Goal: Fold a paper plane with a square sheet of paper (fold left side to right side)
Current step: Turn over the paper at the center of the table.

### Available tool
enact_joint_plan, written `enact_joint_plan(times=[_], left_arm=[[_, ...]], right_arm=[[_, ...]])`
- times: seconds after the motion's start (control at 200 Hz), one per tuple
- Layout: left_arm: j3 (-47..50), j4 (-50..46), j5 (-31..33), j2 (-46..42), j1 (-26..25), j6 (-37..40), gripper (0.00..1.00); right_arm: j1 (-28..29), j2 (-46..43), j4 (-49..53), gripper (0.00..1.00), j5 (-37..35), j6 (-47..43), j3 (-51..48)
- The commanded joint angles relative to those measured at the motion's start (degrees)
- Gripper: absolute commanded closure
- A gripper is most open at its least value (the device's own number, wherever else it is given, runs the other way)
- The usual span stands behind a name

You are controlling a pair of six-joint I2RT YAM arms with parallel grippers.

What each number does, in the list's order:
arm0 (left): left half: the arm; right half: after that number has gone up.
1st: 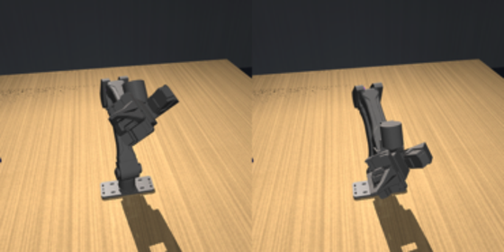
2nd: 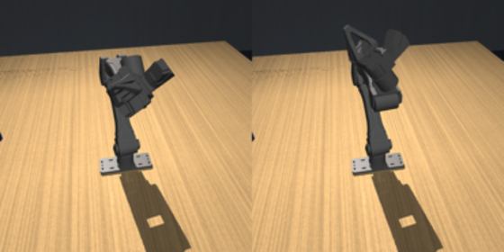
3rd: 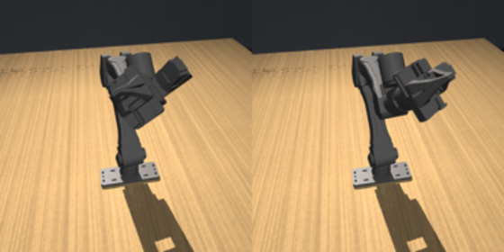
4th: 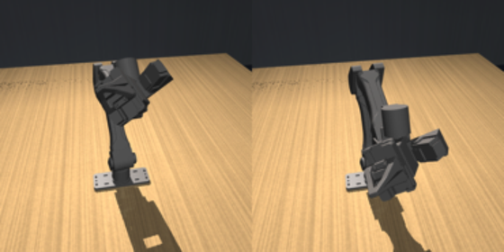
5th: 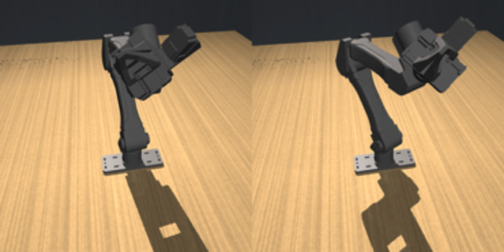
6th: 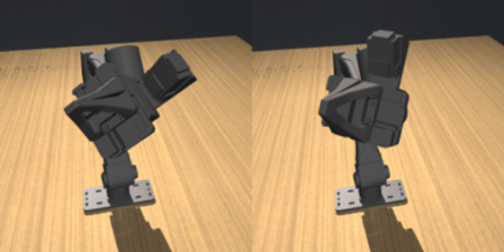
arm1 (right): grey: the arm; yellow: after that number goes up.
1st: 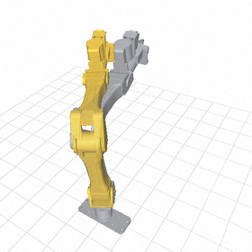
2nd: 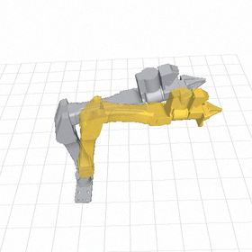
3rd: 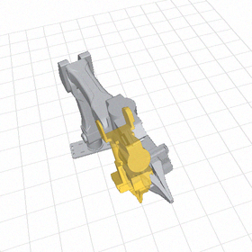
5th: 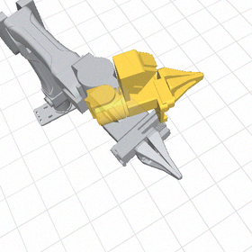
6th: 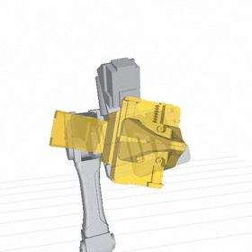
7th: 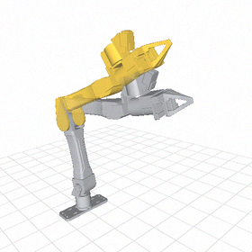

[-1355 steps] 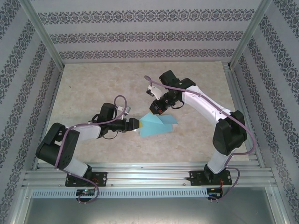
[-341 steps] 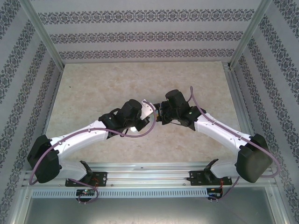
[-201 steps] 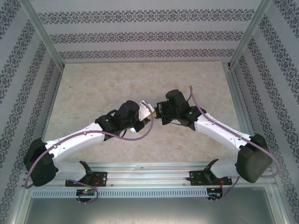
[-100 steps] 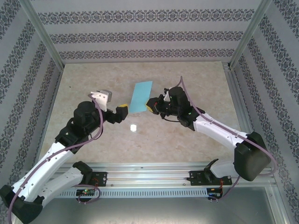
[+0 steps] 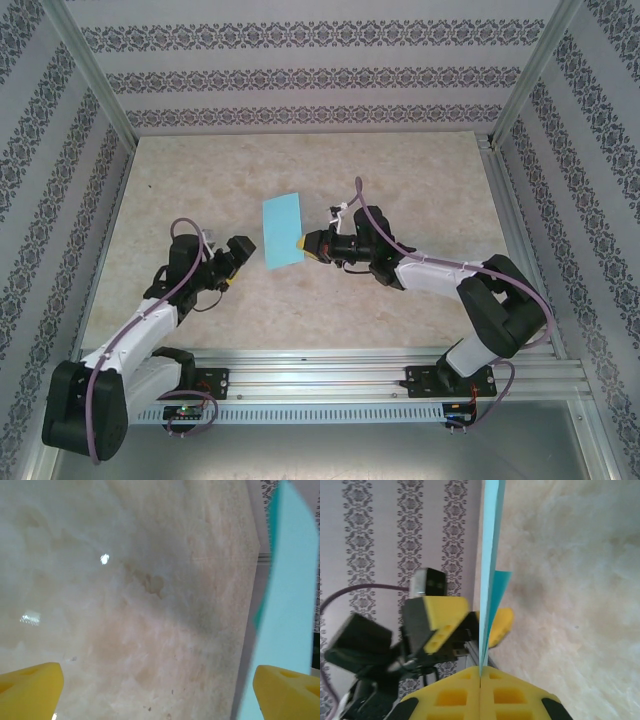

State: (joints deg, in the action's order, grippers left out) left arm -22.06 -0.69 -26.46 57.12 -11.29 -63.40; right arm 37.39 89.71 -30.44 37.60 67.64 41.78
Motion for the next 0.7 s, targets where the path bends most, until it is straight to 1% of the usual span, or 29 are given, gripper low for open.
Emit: enact_joint_plan(times=[0.0, 0.035, 0.13, 0.29, 0.39, 0.56, 0.694], left_arm=[[-0.37, 15.72, -5.99, 0.3, 0.58, -9.4, 0.04], [-0.19, 17.0, -6.43, 0.78, 0.61, -9.85, 0.06], [0.31, 21.01, -7.85, 2.57, 0.57, -11.28, 0.1], [-0.11, 26.34, -10.3, 6.29, 0.58, -12.1, 0.15], [-1.18, 27.63, -11.03, 8.27, 0.59, -11.47, 0.2], [-3.64, 29.99, -12.73, 12.31, 0.57, -9.94, 0.31], [-5.45, 31.47, -14.3, 15.96, 0.55, -8.8, 0.44]], right_arm=[[0.01, 0.84, -12.04, 1.0, 1.95, 5.26, -1.81], [0.0, 1.28, -14.53, 1.0, 2.1, 6.46, -2.34], [0.14, 2.31, -17.33, 1.0, 2.56, 8.71, -2.92], [0.62, 2.49, -18.86, 1.0, 2.56, 10.3, -3.59], [0.76, 2.4, -18.53, 1.0, 2.65, 10.58, -4.23], [0.91, 2.74, -18.0, 1.0, 2.14, 10.59, -6.38], [0.94, 4.43, -18.55, 1.0, 2.74, 10.58, -7.13]])
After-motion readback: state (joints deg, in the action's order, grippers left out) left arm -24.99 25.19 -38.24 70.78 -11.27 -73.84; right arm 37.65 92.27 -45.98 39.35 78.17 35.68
